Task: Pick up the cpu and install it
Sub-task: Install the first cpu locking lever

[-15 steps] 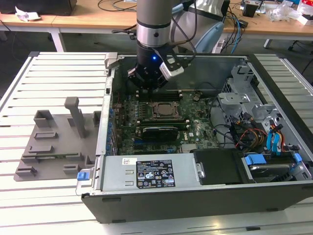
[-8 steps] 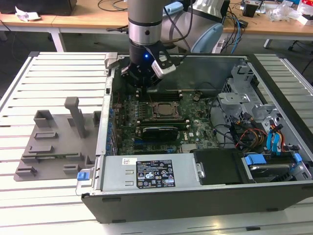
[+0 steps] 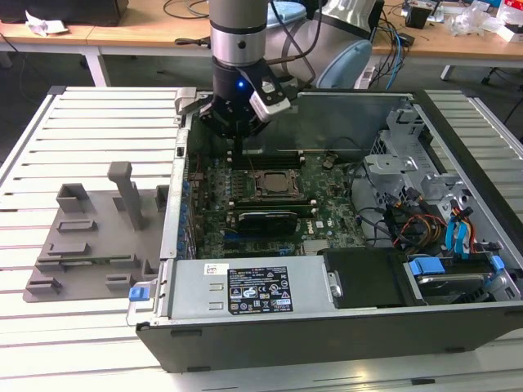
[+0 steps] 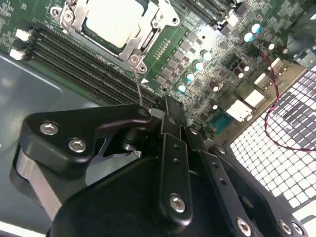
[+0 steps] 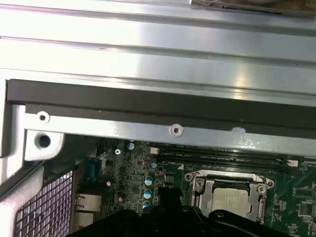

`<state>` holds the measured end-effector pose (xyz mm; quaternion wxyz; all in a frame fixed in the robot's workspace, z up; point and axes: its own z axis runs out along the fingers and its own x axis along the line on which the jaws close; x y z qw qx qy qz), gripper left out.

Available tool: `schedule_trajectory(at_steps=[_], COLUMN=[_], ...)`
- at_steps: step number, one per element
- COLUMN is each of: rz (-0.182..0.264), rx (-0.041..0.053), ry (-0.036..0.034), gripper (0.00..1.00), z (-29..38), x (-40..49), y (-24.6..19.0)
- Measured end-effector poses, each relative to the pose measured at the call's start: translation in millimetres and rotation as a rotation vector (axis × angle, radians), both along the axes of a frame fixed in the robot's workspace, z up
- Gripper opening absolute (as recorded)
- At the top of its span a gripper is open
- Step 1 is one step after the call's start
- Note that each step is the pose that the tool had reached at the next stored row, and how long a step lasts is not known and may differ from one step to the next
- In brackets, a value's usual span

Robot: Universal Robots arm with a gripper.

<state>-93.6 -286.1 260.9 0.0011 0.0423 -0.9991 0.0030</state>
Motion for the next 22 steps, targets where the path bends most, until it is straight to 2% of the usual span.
schedule_trajectory(at_steps=[1,6,9,14,22], rz=[0.000,0.000,0.000,0.000,0.000], rx=[0.0037,0.0044,0.0042,0.0044,0.0043], ry=[0.0000,0.0000,0.0001,0.0000,0.0000], gripper=[0.11,0.11,0.11,0.11,0.11], z=[0.0,0.0,0.1,0.0,-0.1], x=[0.0,0.8,9.5,14.6,32.1], y=[0.8,2.3,2.2,2.2,2.2])
